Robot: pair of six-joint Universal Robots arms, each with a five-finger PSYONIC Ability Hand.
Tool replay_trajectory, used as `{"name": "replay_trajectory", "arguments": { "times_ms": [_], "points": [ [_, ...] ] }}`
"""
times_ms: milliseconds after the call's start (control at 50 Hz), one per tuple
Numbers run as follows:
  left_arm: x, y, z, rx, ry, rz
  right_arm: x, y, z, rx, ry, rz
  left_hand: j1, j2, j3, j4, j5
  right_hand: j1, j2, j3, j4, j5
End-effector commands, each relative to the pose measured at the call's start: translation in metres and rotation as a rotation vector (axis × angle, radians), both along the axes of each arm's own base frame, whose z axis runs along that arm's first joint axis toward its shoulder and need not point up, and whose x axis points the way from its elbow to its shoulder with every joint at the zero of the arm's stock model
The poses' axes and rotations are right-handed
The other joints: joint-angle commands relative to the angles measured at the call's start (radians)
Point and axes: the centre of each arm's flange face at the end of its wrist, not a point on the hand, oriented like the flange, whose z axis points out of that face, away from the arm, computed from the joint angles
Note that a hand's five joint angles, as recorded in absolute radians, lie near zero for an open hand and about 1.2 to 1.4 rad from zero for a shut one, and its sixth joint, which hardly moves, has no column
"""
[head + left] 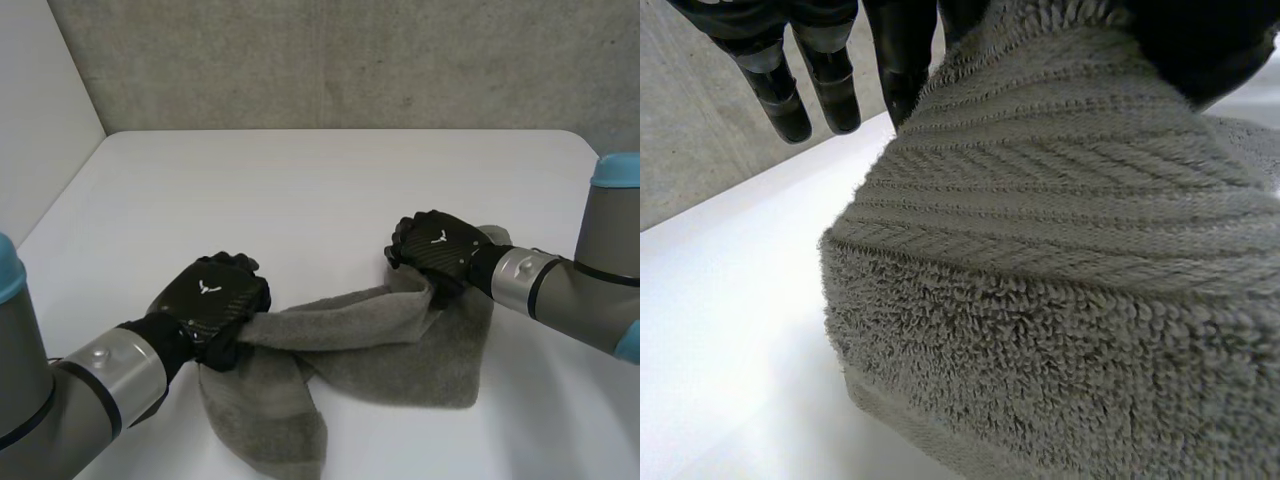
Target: Fold the towel.
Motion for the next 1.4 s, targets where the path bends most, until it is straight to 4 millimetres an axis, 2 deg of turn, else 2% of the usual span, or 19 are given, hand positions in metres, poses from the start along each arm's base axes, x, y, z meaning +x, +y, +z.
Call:
{"name": "replay_trajectory", "arguments": {
  "times_ms": [20, 220, 280, 300, 320, 340, 460, 520, 560, 600, 660, 740, 760, 780, 800, 820, 1040, 1160, 1400],
  "points": [
    [0.004, 0.006, -0.001, 0.006, -0.017, -0.001, 0.003, -0.006, -0.012, -0.034, 0.080, 0.053, 0.098, 0.089, -0.052, -0.059, 0.086, -0.056, -0.070, -0.044, -0.076, -0.027],
    [0.011, 0.009, 0.004, -0.043, -0.061, -0.002, 0.006, -0.010, -0.018, -0.075, 0.105, 0.107, 0.110, 0.100, -0.052, -0.059, 0.097, 0.061, 0.048, -0.044, -0.076, 0.091],
    [0.012, 0.006, 0.006, -0.050, -0.057, 0.006, 0.007, -0.009, -0.016, -0.072, 0.087, 0.128, 0.107, 0.097, -0.052, -0.059, 0.095, 0.352, 0.338, -0.044, -0.076, 0.381],
    [0.012, 0.006, 0.006, -0.050, -0.057, 0.006, 0.008, -0.007, -0.014, -0.067, 0.075, 0.142, 0.107, 0.097, -0.052, -0.059, 0.095, 0.643, 0.629, -0.044, -0.076, 0.672],
    [0.013, 0.004, 0.007, -0.055, -0.055, 0.014, 0.008, -0.007, -0.014, -0.067, 0.075, 0.142, 0.107, 0.097, -0.052, -0.059, 0.095, 0.646, 0.632, -0.044, -0.076, 0.675],
    [0.013, 0.004, 0.007, -0.055, -0.055, 0.014, 0.010, -0.004, -0.013, -0.058, 0.067, 0.157, 0.107, 0.097, -0.052, -0.059, 0.095, 0.854, 0.840, -0.044, -0.076, 0.883],
    [0.017, -0.014, 0.017, -0.101, -0.033, 0.057, 0.009, 0.000, 0.004, -0.052, 0.033, 0.174, 0.098, 0.089, -0.052, -0.059, 0.086, 0.856, 0.842, -0.044, -0.076, 0.885],
    [0.018, -0.036, 0.028, -0.151, -0.008, 0.095, 0.010, -0.004, 0.026, -0.091, -0.007, 0.149, 0.101, 0.092, -0.052, -0.059, 0.089, 0.856, 0.842, -0.044, -0.076, 0.885],
    [0.011, -0.067, 0.039, -0.219, 0.019, 0.122, 0.013, -0.020, 0.053, -0.149, -0.076, 0.098, 0.113, 0.103, -0.052, -0.059, 0.100, 0.856, 0.842, -0.044, -0.076, 0.885],
    [0.007, -0.081, 0.049, -0.252, 0.040, 0.128, 0.012, -0.032, 0.069, -0.182, -0.128, 0.048, 0.122, 0.112, -0.052, -0.059, 0.109, 0.856, 0.842, -0.044, -0.076, 0.885],
    [-0.001, -0.098, 0.071, -0.303, 0.088, 0.152, 0.009, -0.049, 0.109, -0.257, -0.271, -0.075, 0.140, 0.130, -0.052, -0.059, 0.127, 0.856, 0.842, -0.044, -0.076, 0.885],
    [-0.001, -0.104, 0.089, -0.327, 0.142, 0.191, 0.003, -0.046, 0.140, -0.290, -0.390, -0.141, 0.140, 0.130, -0.052, -0.059, 0.127, 0.856, 0.842, -0.044, -0.076, 0.885],
    [-0.002, -0.101, 0.089, -0.311, 0.158, 0.196, 0.000, -0.039, 0.139, -0.260, -0.397, -0.144, 0.137, 0.127, -0.052, -0.059, 0.124, 0.558, 0.544, -0.044, -0.076, 0.587],
    [-0.002, -0.101, 0.089, -0.311, 0.158, 0.196, 0.003, -0.029, 0.131, -0.213, -0.392, -0.132, 0.137, 0.127, -0.052, -0.059, 0.124, -0.050, -0.064, -0.044, -0.076, -0.021],
    [-0.002, -0.096, 0.088, -0.291, 0.172, 0.197, 0.003, -0.029, 0.130, -0.212, -0.392, -0.132, 0.137, 0.127, -0.052, -0.059, 0.124, -0.056, -0.070, -0.044, -0.076, -0.027],
    [0.000, -0.089, 0.087, -0.278, 0.180, 0.194, 0.005, -0.021, 0.117, -0.170, -0.370, -0.126, 0.134, 0.124, -0.052, -0.059, 0.121, -0.355, -0.369, -0.044, -0.076, -0.326],
    [0.016, -0.042, 0.053, -0.208, 0.147, 0.184, 0.022, -0.003, 0.032, 0.147, -0.271, -0.128, 0.128, 0.118, -0.052, -0.059, 0.115, -0.355, -0.369, -0.044, -0.076, -0.326],
    [0.022, -0.024, 0.058, -0.226, 0.160, 0.168, 0.045, 0.010, 0.010, 0.208, -0.243, -0.065, 0.122, 0.112, -0.052, -0.059, 0.109, -0.366, -0.380, -0.044, -0.076, -0.336],
    [0.033, -0.006, 0.075, -0.294, 0.190, 0.174, 0.064, 0.013, -0.019, 0.190, -0.203, -0.006, 0.113, 0.103, -0.052, -0.059, 0.100, -0.276, -0.290, -0.044, -0.076, -0.247]
  ]
}}
